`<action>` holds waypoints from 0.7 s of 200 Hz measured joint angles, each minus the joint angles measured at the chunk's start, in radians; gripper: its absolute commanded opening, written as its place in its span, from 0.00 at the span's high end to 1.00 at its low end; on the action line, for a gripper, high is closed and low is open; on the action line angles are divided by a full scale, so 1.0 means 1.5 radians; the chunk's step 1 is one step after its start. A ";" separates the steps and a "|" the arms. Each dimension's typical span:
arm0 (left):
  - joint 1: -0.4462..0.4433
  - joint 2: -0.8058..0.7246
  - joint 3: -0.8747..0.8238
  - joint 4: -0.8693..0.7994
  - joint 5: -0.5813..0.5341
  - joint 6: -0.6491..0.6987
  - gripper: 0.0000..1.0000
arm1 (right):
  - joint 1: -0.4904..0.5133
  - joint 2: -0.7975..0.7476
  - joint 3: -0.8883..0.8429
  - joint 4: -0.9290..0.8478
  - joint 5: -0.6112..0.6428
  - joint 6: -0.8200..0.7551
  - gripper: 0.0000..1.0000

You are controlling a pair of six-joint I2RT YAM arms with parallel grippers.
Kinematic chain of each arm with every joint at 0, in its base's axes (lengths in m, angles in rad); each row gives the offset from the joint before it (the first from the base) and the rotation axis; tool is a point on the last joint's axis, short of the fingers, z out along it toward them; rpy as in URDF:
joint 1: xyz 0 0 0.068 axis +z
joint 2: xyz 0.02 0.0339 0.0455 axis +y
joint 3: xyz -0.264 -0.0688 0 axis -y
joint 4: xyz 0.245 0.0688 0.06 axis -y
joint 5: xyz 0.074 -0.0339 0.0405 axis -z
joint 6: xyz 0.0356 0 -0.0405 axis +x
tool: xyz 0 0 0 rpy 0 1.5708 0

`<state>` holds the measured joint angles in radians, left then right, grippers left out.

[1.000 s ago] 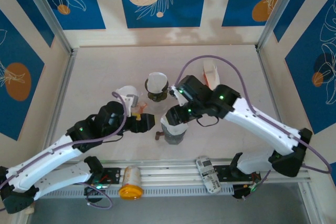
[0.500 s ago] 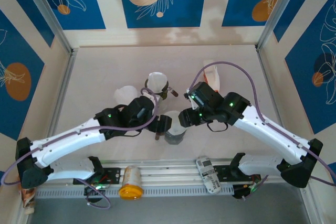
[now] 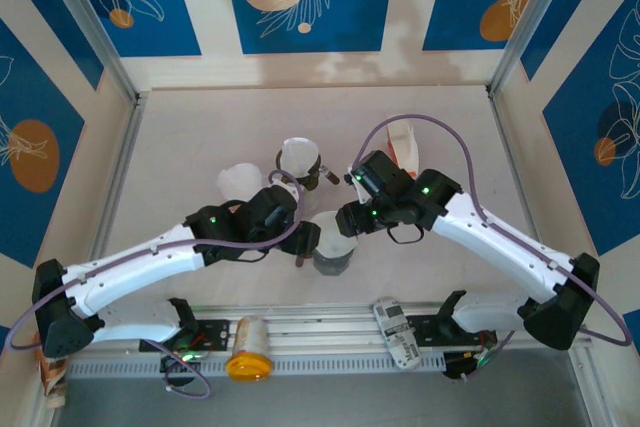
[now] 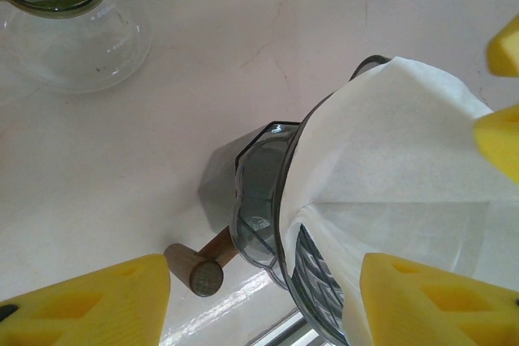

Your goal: Place the coffee filter in the dripper

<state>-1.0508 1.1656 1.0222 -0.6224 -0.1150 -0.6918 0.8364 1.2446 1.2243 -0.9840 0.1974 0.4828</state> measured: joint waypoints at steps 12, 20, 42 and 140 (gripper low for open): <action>0.000 -0.002 -0.002 0.000 0.000 -0.002 0.37 | 0.000 0.011 0.002 0.002 -0.002 -0.006 0.57; 0.000 -0.003 -0.003 0.000 -0.001 -0.004 0.38 | 0.000 0.015 0.003 0.003 -0.002 -0.007 0.62; 0.000 -0.004 -0.008 0.000 -0.002 -0.005 0.42 | 0.002 0.016 0.003 0.003 0.004 -0.008 0.71; 0.000 -0.005 -0.015 -0.001 -0.011 -0.006 0.43 | 0.027 0.016 0.003 -0.005 0.077 0.009 0.50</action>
<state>-1.0508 1.1584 0.9993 -0.6231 -0.1318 -0.7013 0.8764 1.2682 1.2285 -0.9916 0.3122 0.4969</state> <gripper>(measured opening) 0.565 0.368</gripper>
